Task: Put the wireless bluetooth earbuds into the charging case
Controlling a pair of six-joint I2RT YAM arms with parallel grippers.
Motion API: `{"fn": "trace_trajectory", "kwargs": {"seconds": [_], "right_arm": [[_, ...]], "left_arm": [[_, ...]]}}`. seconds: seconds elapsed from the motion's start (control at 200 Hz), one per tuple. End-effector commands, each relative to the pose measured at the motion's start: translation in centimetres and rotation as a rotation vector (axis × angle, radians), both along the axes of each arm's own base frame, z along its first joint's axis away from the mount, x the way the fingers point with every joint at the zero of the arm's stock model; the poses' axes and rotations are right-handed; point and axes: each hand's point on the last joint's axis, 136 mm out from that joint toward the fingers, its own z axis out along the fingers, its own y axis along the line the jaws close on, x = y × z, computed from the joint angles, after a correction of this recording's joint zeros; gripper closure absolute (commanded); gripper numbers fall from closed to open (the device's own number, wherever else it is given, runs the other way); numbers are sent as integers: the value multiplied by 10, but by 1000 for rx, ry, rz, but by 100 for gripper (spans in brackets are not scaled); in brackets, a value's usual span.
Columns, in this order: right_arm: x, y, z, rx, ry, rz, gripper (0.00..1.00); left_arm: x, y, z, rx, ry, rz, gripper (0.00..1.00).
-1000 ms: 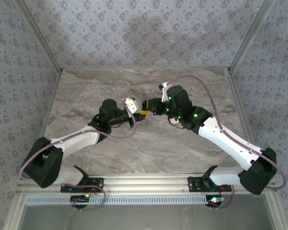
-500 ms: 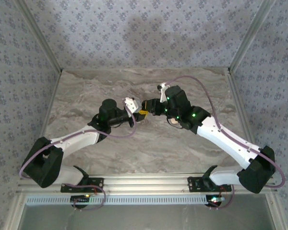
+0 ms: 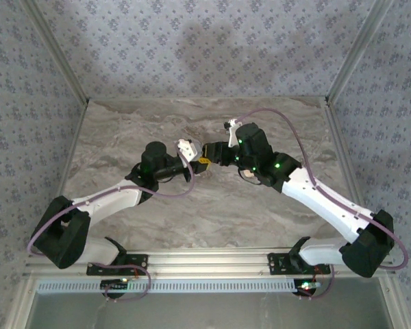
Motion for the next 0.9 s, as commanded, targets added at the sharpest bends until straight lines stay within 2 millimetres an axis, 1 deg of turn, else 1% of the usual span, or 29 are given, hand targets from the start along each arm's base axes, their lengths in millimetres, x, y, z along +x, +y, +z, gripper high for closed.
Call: {"fn": "trace_trajectory", "kwargs": {"seconds": [0.0,0.13,0.28,0.325,0.385,0.46,0.61,0.705,0.77,0.894], "right_arm": [[-4,-8,10,-19,-18,-14,61],[-5,-9,9,-22,-14,-16,66],[-5,-8,6,-21,-2,-12,67],[-6,-7,8,-16,-7,-7,65],[-7,-8,11,-14,-15,-7,60],[-7,-11,18,-4,-36,-9,56],[-12,-16,34,44,-81,4,54],[-14,-20,39,63,-96,7,52],[-12,-23,38,62,-91,3,53],[-5,-22,35,70,-74,7,62]], "left_arm": [[-3,1,26,-50,-62,-9,85],[-3,1,25,-48,-61,-9,86],[-3,1,25,-47,-62,-9,86],[-3,2,25,-45,-62,-10,86],[-3,1,25,-47,-63,-11,85],[-4,1,26,-45,-65,-12,85],[-4,2,25,-43,-67,-13,85],[-4,2,26,-44,-66,-15,85],[-4,1,27,-46,-70,-16,85],[-5,1,28,-48,-71,-19,85]]}}
